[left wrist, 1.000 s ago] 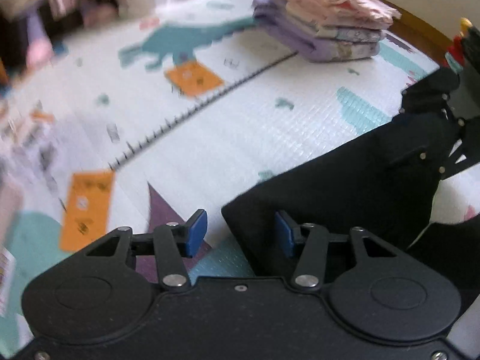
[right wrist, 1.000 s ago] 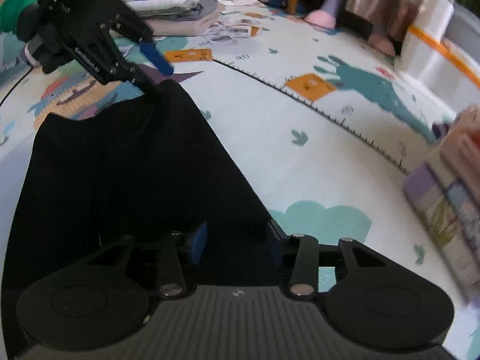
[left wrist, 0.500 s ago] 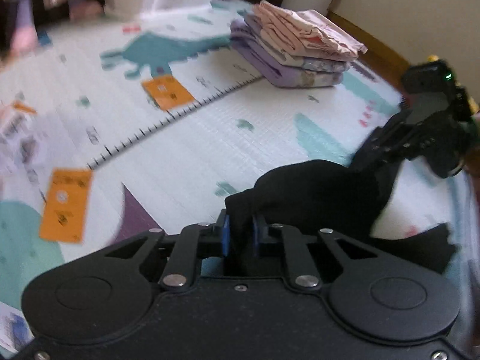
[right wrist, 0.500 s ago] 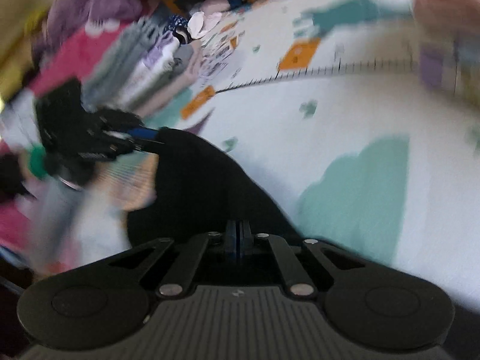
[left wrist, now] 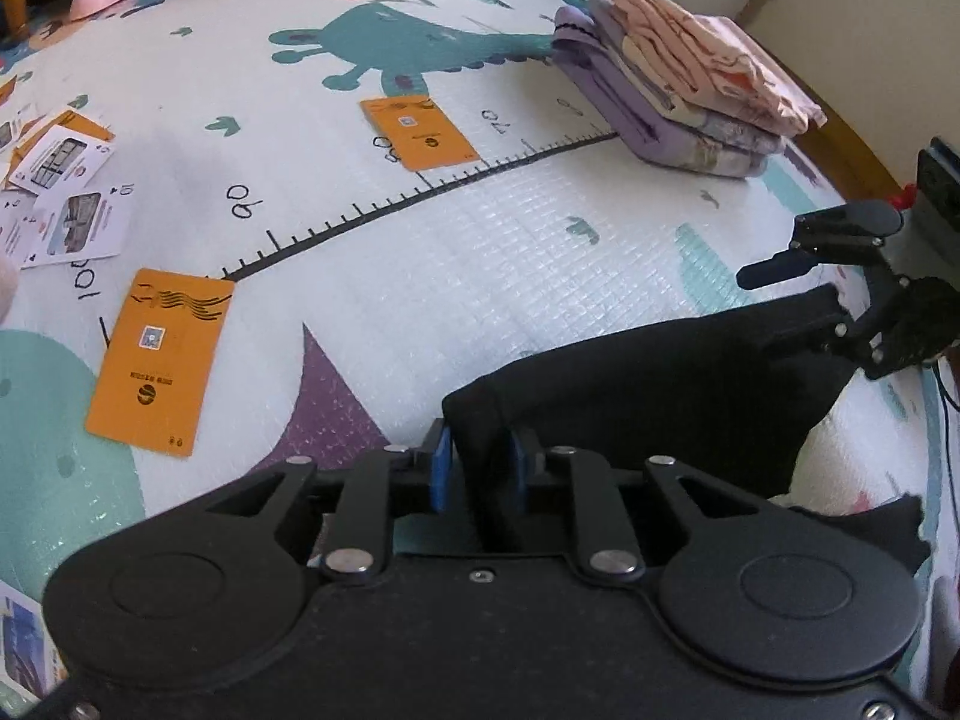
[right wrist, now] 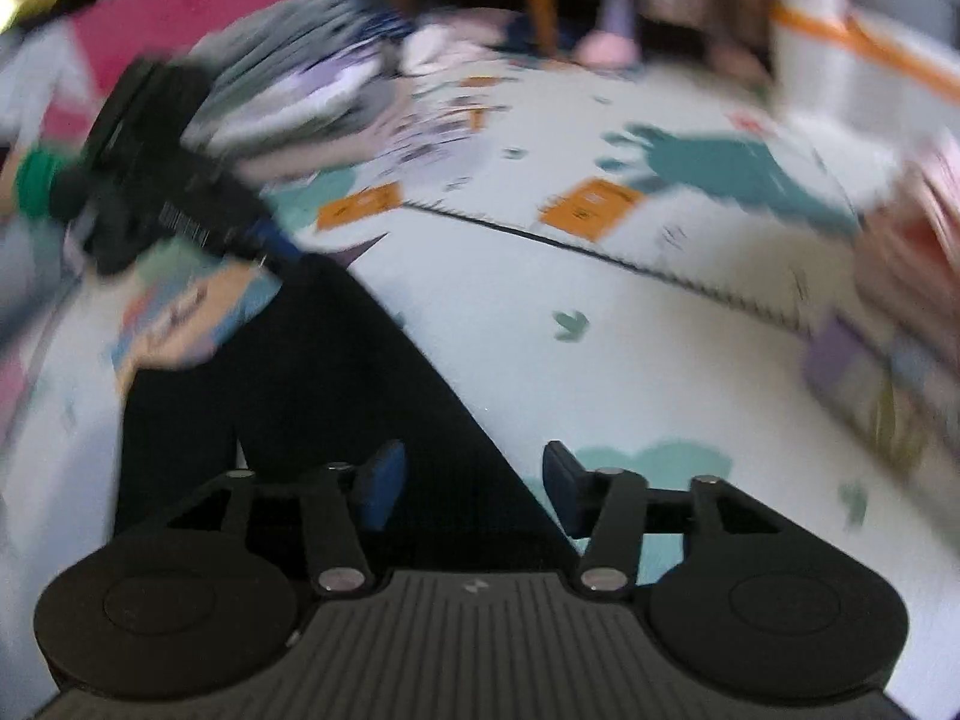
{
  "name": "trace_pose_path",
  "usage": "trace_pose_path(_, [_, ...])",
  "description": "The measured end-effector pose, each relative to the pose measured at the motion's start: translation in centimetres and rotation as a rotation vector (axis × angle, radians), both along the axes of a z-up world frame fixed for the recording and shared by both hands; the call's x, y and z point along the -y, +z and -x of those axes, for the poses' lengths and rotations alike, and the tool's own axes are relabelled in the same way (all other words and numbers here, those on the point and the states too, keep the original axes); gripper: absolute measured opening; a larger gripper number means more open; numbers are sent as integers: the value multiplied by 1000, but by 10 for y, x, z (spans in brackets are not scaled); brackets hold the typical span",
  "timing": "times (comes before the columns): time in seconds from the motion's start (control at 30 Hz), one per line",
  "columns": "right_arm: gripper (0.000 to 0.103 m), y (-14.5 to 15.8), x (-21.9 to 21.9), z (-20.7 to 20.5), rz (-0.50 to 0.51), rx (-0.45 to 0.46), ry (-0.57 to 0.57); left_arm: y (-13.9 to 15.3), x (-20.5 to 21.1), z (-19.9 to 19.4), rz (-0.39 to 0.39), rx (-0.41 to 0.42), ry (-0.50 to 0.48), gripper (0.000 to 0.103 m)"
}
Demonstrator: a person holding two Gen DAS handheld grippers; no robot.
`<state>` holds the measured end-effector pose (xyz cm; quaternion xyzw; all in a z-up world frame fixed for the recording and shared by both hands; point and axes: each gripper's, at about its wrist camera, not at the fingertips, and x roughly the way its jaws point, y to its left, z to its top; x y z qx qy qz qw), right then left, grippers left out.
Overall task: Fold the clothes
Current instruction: 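Grasp the pants edge with the left tool while the right tool grips the fabric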
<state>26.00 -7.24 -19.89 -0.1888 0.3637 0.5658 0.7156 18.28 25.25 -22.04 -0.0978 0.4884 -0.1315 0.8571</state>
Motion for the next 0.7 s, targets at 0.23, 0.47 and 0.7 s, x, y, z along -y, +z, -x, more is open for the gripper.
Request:
trace_pose_path(0.23, [5, -31, -9, -20, 20, -227, -65, -12, -12, 0, 119, -24, 149, 17])
trace_pose_path(0.47, [6, -39, 4, -60, -38, -480, -238, -20, -19, -2, 161, -88, 247, 15])
trace_pose_path(0.7, [8, -38, -3, -70, -17, -464, -258, -21, -19, 0, 189, -104, 316, 16])
